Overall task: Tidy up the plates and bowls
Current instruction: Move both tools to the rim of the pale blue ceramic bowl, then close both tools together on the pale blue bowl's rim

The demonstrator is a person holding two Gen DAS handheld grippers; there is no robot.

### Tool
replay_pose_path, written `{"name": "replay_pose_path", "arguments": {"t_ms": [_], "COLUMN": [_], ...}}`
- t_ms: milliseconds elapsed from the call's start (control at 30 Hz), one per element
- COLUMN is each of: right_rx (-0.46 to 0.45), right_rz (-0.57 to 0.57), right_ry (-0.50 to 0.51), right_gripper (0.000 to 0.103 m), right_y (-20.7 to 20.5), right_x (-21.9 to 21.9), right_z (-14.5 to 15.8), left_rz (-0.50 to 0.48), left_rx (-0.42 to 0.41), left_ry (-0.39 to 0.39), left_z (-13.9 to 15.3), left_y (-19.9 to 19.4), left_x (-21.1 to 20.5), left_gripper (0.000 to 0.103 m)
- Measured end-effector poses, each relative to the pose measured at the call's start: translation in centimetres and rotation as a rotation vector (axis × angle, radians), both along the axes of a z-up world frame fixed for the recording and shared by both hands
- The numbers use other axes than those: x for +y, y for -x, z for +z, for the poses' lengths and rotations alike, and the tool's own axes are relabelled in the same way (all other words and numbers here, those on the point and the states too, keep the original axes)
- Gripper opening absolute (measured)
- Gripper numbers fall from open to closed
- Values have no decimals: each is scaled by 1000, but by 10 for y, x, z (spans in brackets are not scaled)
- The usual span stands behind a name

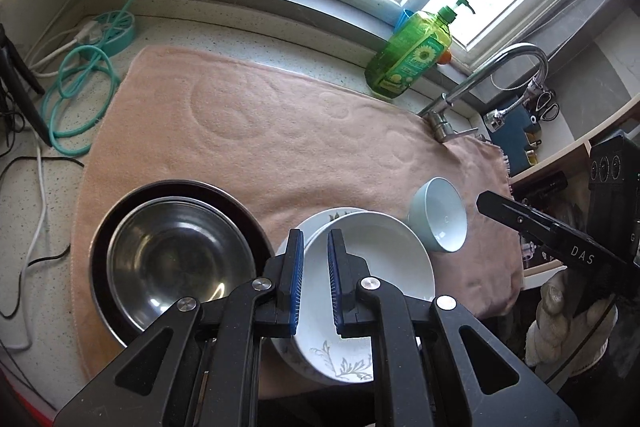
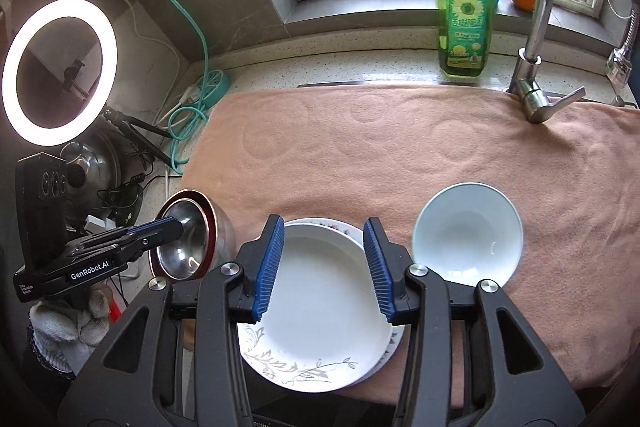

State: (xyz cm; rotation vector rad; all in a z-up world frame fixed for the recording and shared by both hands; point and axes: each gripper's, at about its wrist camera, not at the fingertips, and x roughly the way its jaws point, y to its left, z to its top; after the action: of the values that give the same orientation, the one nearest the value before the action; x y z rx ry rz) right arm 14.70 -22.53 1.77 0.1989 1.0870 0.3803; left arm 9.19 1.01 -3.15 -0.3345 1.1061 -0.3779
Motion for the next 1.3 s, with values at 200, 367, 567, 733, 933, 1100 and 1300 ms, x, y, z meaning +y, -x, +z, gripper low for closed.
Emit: {"name": "replay_pose_path", "arguments": {"t_ms": [200,367,567,733,933,1100,1300], "right_rx": [-9,-11,-80,-71,-24,2,70], "right_rz": [-41,-98,-129,-107,-109,-74,-62], "right_ry": [38,34,84,86,116,82,41], "right_gripper": [49,49,49,50,50,46,30], "right_y": [0,1,2,-4,-12,-17,-25], "right_x": [-58,-102,-134,-147,-154,-154,-154], "right_z": [-12,-28,-40,-50,-66,-79,-98], "left_rz": [-33,-66,-86,-85,-82,-73,-71], "left_rx": [-20,-26,-31,-26,2,6,24], "left_ry": [-8,-14,-28,-39,-64,-83,-96], "left_z": [-4,-12,-24,-33,-46,-51,-57], "left_y": [-2,-5,-7,-9,-17,-24,-30], "left_x": [-57,-104,-145,-166,-181,-185,-186], "left_gripper": [11,11,11,11,11,11,11]}}
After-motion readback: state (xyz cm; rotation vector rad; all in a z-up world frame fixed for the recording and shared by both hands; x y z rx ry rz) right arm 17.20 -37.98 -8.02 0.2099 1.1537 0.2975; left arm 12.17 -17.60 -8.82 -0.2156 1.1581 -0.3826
